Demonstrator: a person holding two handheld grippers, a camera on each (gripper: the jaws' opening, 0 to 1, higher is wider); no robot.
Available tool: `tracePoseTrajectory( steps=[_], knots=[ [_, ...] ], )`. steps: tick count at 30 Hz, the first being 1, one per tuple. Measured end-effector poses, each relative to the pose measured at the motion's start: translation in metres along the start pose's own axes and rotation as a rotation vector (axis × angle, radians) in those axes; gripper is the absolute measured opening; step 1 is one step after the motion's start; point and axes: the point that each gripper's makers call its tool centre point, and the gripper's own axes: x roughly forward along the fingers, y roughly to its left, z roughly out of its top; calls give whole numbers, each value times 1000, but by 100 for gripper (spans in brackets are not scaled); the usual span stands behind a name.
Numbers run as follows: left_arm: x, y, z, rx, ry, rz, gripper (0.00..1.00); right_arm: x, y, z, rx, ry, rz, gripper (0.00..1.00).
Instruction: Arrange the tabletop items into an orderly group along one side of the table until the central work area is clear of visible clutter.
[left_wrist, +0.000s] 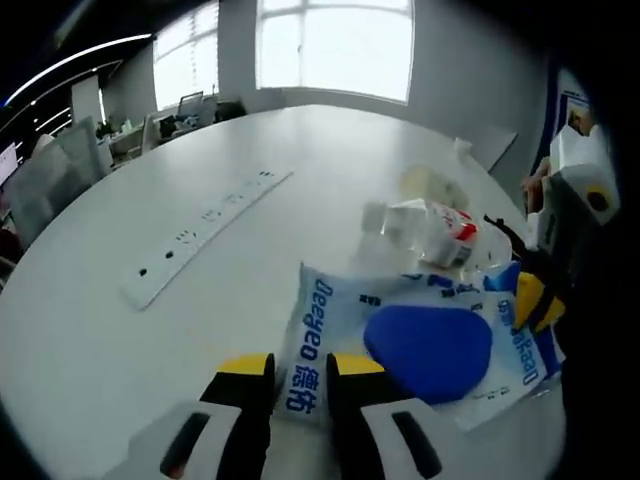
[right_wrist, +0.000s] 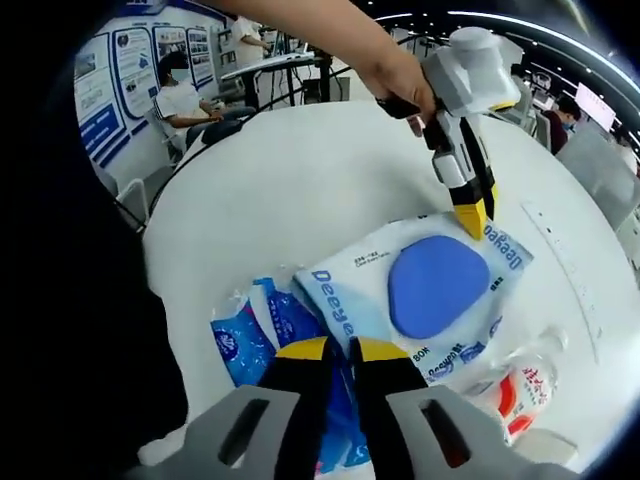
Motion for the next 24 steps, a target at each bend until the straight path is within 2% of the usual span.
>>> tracePoseTrajectory(
  steps=[4, 7, 16, 24],
  knots=[
    [-2, -6, 1, 19, 0, -5, 6, 0, 0, 0, -10, -4, 1, 1],
    [-1, -6, 1, 5, 4, -11, 3, -1, -2, 1, 1, -12, 1, 0],
    [-5, -14, 10, 48, 4, -15, 0, -4, -6, 0, 5, -18, -11, 0],
    [-13, -20, 18, 49, 5, -19, 0, -15, -3, 3, 16, -33, -20, 0]
  ],
)
